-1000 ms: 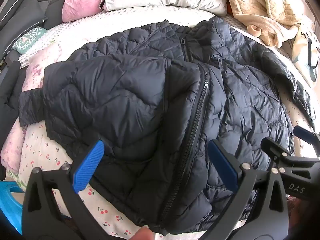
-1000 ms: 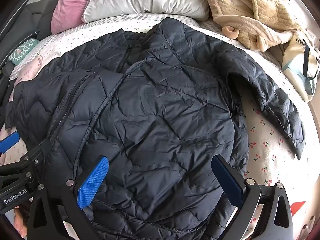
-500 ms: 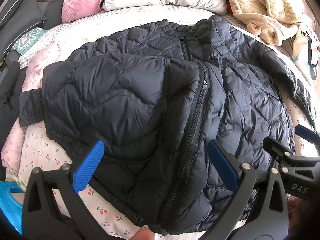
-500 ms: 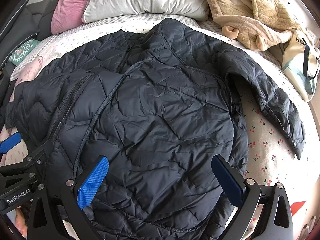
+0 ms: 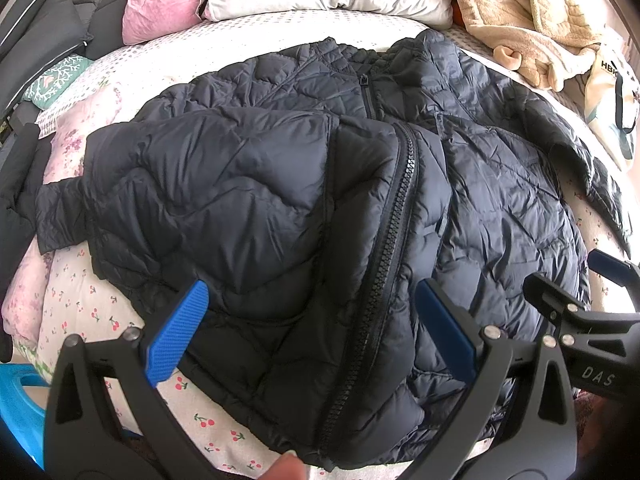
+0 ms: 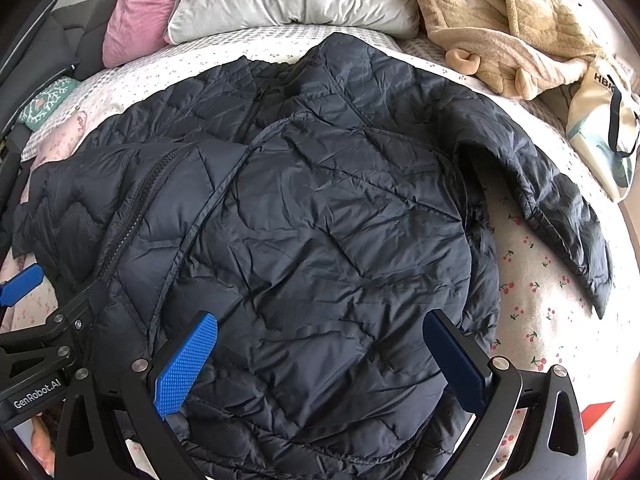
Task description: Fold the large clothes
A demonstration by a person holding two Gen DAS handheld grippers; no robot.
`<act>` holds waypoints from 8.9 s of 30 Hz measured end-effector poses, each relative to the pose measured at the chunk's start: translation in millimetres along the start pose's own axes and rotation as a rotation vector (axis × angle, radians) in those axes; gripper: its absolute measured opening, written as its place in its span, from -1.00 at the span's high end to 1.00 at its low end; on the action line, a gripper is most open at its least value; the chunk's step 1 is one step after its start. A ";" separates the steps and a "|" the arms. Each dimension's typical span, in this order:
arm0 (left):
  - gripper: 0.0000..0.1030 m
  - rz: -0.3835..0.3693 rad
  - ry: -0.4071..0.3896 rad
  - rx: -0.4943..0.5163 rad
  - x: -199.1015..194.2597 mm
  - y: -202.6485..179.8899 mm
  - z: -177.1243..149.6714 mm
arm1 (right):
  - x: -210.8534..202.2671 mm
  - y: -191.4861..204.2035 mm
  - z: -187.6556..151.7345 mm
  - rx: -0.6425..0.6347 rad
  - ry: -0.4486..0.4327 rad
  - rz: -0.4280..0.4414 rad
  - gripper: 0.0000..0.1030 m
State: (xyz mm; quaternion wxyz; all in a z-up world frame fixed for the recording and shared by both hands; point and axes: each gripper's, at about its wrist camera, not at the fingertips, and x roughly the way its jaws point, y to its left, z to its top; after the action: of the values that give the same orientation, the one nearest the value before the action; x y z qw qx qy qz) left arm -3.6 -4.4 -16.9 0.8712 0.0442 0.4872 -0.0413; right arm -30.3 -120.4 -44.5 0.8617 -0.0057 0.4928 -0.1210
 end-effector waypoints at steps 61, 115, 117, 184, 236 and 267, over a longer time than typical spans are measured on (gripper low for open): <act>-0.99 -0.203 -0.047 0.144 -13.3 59.0 123.9 | 11.4 -64.3 93.0 -0.195 0.061 0.065 -1.00; 0.70 0.049 -0.342 -0.033 186.7 179.5 308.4 | 118.9 -124.9 359.3 -0.019 -0.365 -0.402 0.70; 0.21 0.090 -0.288 -0.051 200.6 179.2 305.7 | 135.2 -119.2 363.2 0.014 -0.332 -0.362 0.33; -0.57 -0.182 0.096 -0.017 29.7 143.6 53.5 | -76.0 -153.5 88.7 0.043 0.013 -0.017 -0.62; 0.74 -0.277 0.123 0.056 122.1 203.6 66.9 | 39.9 88.4 114.3 -0.163 0.187 0.679 0.59; -0.58 -0.611 0.051 0.129 93.3 -1.5 133.9 | 13.7 -145.5 116.7 0.224 0.071 0.349 -0.62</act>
State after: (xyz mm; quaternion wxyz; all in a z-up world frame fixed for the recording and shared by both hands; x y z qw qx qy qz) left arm 158.1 -24.3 -26.7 0.8013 -0.0481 0.4960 -0.3309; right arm 46.1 -277.3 22.7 0.8468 0.1799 0.5000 -0.0238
